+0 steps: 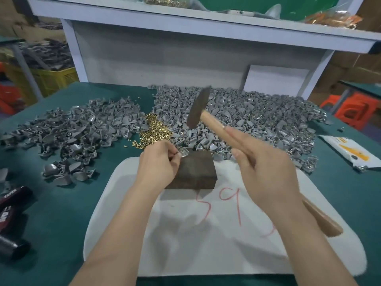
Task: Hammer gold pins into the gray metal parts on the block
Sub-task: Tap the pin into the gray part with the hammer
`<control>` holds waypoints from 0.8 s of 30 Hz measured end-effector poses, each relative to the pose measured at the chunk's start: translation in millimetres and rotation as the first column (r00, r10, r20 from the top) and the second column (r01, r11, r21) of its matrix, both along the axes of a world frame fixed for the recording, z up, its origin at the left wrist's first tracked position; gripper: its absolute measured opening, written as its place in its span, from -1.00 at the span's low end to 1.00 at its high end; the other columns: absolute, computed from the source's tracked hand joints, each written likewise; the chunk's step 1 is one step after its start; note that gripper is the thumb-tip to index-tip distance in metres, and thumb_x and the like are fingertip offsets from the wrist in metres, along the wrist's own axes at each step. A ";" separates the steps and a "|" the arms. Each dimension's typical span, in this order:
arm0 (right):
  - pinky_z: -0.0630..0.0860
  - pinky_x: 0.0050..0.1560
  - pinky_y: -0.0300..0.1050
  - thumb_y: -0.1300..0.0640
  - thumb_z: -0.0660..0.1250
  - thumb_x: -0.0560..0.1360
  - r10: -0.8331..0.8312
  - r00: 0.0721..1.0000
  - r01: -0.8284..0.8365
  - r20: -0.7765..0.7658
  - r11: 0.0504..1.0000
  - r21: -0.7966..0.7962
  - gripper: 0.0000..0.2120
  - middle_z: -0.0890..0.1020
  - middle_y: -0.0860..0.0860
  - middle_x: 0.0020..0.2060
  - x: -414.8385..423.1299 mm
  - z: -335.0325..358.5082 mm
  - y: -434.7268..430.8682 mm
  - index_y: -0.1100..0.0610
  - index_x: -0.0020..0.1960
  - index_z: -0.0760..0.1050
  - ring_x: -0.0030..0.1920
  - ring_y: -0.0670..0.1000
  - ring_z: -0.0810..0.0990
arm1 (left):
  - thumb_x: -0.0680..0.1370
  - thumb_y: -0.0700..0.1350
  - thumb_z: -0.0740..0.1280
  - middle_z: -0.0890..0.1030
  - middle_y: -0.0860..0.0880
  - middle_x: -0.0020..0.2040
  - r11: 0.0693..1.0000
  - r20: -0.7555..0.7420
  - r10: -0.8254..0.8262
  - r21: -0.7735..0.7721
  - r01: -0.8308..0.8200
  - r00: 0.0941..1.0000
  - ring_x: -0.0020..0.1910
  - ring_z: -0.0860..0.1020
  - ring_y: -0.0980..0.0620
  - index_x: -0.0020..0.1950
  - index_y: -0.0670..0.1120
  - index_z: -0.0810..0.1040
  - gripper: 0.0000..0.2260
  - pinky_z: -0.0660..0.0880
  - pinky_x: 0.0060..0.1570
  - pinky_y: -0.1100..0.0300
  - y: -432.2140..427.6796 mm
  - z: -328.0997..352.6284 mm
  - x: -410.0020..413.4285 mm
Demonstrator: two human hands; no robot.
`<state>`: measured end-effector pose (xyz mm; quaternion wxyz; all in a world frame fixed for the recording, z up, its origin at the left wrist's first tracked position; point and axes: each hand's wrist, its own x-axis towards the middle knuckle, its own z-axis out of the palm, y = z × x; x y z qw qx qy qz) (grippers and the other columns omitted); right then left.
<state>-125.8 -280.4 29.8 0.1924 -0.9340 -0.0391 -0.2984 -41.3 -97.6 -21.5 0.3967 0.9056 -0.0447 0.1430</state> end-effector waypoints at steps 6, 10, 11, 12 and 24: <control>0.39 -0.11 -0.15 0.05 0.22 0.56 0.051 0.954 -0.081 -0.296 0.992 -0.093 -0.55 0.63 -0.13 0.05 -2.6 -10.9 1.8 -0.38 0.33 0.29 -0.02 0.01 0.55 | 0.49 -0.16 0.37 0.55 0.04 -0.28 1.000 -0.029 -0.001 0.001 0.001 1.000 -0.14 0.55 -0.08 -0.22 0.01 0.52 -0.88 0.51 -0.07 0.10 -0.6 3.4 -2.7; 0.47 -0.11 -0.10 0.05 0.23 0.55 0.036 0.983 -0.052 -0.181 0.995 -0.082 -0.57 0.65 -0.11 -0.01 14.2 -7.3 -2.7 -0.34 0.32 0.33 -0.11 0.05 0.57 | 0.50 -0.14 0.37 0.58 0.00 -0.24 0.999 -0.026 -0.017 0.034 0.018 1.000 -0.11 0.56 -0.09 -0.19 -0.02 0.55 -0.93 0.52 -0.03 0.05 0.4 4.7 -2.5; 0.46 -0.12 -0.10 0.07 0.24 0.54 0.047 0.984 -0.047 -0.171 0.999 0.000 -0.58 0.65 -0.08 -0.02 21.1 -9.2 -3.7 -0.30 0.33 0.35 -0.14 0.05 0.56 | 0.50 -0.14 0.36 0.57 0.02 -0.25 0.999 -0.026 -0.014 0.044 0.015 1.000 -0.10 0.56 -0.08 -0.18 -0.01 0.54 -0.93 0.52 -0.02 0.05 0.4 5.1 -2.6; 0.45 -0.12 -0.12 0.09 0.24 0.55 0.046 0.984 -0.032 -0.175 0.996 0.078 -0.59 0.66 -0.05 -0.01 30.1 -12.1 -4.9 -0.24 0.34 0.37 -0.16 0.06 0.55 | 0.51 -0.14 0.36 0.54 0.06 -0.27 0.999 -0.023 -0.008 0.049 0.009 1.000 -0.10 0.56 -0.07 -0.18 0.00 0.53 -0.92 0.51 -0.02 0.05 0.0 5.4 -3.1; 0.44 -0.03 -0.13 -0.02 0.32 0.50 -0.068 0.964 0.106 -0.255 0.985 0.137 -0.76 0.59 0.02 -0.01 75.6 -40.0 -4.0 -0.05 0.15 0.57 -0.03 0.04 0.54 | 0.54 -0.13 0.33 0.58 0.09 -0.22 1.000 0.034 0.011 0.015 -0.012 0.999 -0.07 0.56 -0.03 -0.09 -0.01 0.62 -0.92 0.49 0.06 -0.01 -2.3 8.9 -5.6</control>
